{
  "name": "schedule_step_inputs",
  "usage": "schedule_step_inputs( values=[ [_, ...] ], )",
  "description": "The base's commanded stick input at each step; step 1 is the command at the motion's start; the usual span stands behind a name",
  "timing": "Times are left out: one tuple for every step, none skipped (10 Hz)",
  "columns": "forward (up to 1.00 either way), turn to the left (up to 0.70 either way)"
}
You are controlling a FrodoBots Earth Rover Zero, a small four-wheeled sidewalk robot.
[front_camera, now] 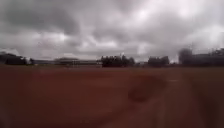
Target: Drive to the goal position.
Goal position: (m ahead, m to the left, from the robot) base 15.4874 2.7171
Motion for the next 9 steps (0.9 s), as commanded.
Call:
schedule_step_inputs(
  values=[
    [0.7,0.0],
    [0.7,0.0],
    [0.7,0.0],
    [0.7,0.0],
    [0.7,0.0],
    [0.7,0.0],
    [0.7,0.0],
    [0.7,0.0],
    [0.7,0.0]
  ],
)
